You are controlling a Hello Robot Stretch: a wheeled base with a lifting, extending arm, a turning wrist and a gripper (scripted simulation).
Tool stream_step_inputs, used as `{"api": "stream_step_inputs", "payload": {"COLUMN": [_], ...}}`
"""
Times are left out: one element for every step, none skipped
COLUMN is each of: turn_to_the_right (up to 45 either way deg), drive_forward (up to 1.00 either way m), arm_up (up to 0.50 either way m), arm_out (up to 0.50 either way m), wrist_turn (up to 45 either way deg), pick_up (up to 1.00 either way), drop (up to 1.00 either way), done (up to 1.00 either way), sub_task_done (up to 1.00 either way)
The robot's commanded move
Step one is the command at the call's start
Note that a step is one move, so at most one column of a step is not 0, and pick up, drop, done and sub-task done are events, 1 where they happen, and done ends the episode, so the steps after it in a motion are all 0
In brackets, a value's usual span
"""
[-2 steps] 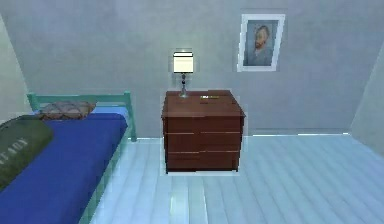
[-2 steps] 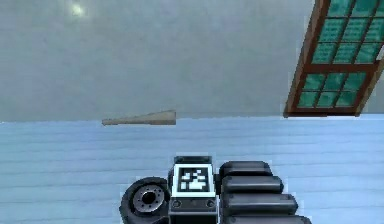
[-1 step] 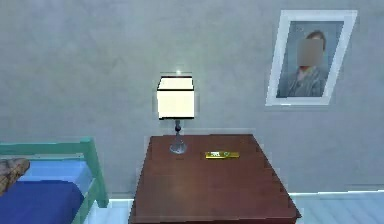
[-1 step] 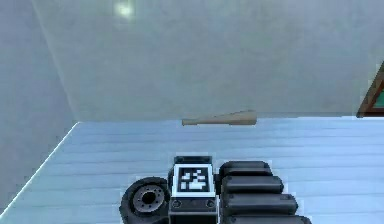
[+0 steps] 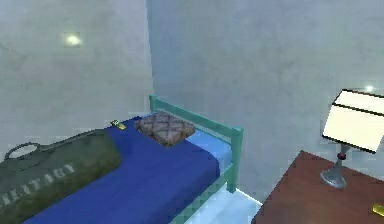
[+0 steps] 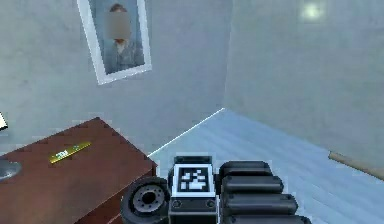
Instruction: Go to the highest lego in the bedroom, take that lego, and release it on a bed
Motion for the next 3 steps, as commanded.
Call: {"api": "stream_step_inputs", "payload": {"turn_to_the_right": [-30.0,45.0,27.0], "drive_forward": [0.00,0.00,0.00], "arm_up": [0.00,0.00,0.00], "arm_out": [0.00,0.00,0.00], "wrist_turn": [0.0,0.0,0.0], "pick_up": [0.00,0.00,0.00], "drop": [0.00,0.00,0.00], "done": [0.00,0.00,0.00], "sub_task_done": [0.00,0.00,0.00]}}
